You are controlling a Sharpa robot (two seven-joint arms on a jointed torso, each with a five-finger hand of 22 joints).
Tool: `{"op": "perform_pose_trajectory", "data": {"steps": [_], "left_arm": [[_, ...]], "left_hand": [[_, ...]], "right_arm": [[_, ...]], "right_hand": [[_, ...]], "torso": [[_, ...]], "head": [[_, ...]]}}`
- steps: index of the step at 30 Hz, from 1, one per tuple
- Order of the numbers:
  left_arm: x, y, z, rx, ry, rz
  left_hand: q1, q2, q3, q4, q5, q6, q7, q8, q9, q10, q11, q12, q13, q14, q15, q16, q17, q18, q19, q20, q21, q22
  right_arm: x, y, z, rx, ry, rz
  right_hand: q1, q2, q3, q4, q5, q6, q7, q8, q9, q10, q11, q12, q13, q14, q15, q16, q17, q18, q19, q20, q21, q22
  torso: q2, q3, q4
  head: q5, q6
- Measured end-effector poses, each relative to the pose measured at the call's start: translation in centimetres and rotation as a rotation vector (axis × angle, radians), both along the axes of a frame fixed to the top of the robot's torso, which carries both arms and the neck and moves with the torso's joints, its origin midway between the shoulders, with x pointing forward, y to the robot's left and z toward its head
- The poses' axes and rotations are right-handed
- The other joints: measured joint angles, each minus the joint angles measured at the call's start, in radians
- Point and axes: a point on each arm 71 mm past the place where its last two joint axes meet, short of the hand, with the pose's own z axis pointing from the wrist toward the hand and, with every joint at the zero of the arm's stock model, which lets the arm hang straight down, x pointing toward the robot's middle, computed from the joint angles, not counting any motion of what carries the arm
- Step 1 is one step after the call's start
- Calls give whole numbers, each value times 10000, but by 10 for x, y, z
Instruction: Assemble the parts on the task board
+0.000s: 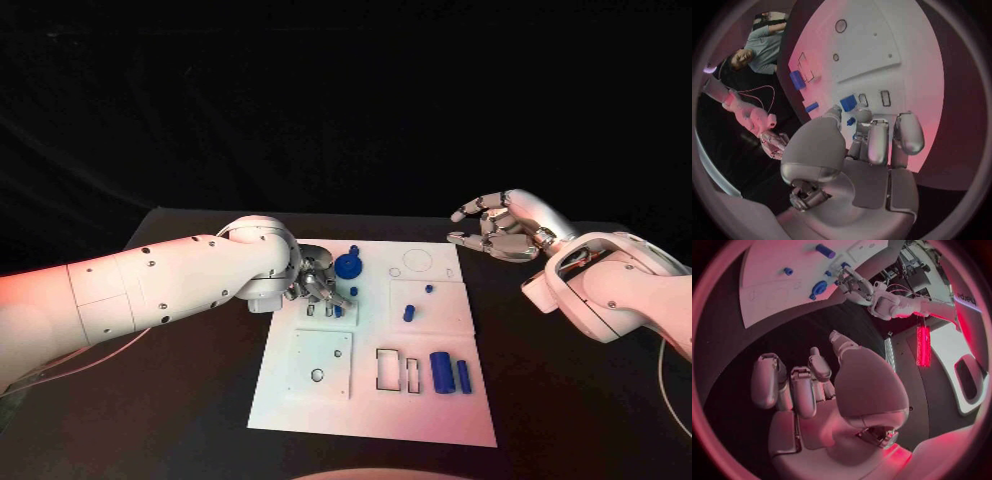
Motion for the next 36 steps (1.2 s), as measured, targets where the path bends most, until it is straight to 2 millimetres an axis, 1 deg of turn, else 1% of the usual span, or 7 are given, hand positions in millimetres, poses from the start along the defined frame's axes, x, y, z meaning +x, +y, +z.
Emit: {"op": "perform_pose_trajectory", "data": {"steps": [10,20,23,28,29,32,36], "left_arm": [[0,-1,0,-22,33,-2],[-1,-2,0,-182,160,54],[-1,-2,0,-254,211,79],[-1,-2,0,-419,313,197],[-2,-2,0,-459,331,231],[-1,0,0,-598,403,363],[-2,3,0,-788,493,544]], "left_hand": [[317,218,134,-16,59,107,-107,0,100,126,-53,158,171,35,-39,0,-1,1,18,-18,116,134],[1522,75,1529,-16,101,102,-108,-1,341,179,-107,207,329,19,-163,-1,-1,1,35,-35,208,262],[1824,-281,2719,16,107,47,-125,-43,408,184,-113,254,437,37,-182,0,-2,1,-4,-75,243,322],[2099,-1490,5397,336,56,-80,-169,155,407,281,-148,274,544,37,-181,-1,-2,1,-5,-75,319,445],[2096,-1636,5721,345,56,-91,-158,165,407,308,-122,274,548,37,-181,-1,-2,1,2,-81,319,470],[1943,-1928,6403,389,56,-173,-148,533,407,363,-141,274,572,37,-182,-1,-2,2,31,-110,357,542],[1852,-2020,6626,356,56,-186,-141,641,407,431,-143,350,643,37,-181,-1,-2,1,31,-109,393,604]], "right_arm": [[0,1,-3,-298,123,-6],[1,4,-10,-506,366,23],[1,4,-10,-549,395,6],[3,2,-11,-584,400,-55],[3,1,-11,-587,400,-68],[4,0,-12,-576,409,-113],[4,-1,-12,-542,419,-163]], "right_hand": [[0,0,0,56,0,0,0,0,4,0,0,0,0,0,0,-38,-1,155,-73,0,-43,-2],[41,40,0,56,-1,0,0,0,12,1,0,0,1,0,0,-78,-2,157,-144,2,-131,-3],[40,40,30,85,-1,0,0,0,17,1,0,0,-5,0,0,-78,-2,156,-144,2,-172,-3],[80,80,13,123,124,0,0,78,28,1,0,0,8,0,0,-78,-3,156,-144,2,-207,-4],[80,80,13,123,137,0,0,78,28,1,0,0,8,0,0,-78,-3,156,-144,2,-207,-4],[80,80,13,123,138,0,0,78,28,1,0,0,20,0,0,-78,-3,155,-144,2,-207,-4],[80,79,13,123,155,0,0,78,33,1,0,0,23,0,0,-117,-4,157,-191,-22,-240,-5]], "torso": [[1,4,0],[2,14,-6],[2,13,-5],[2,10,-2],[2,10,-2],[2,11,0],[5,4,0]], "head": [[11,-1],[11,-8],[4,-8],[-9,-17],[-10,-18],[-22,-21],[-23,-22]]}}
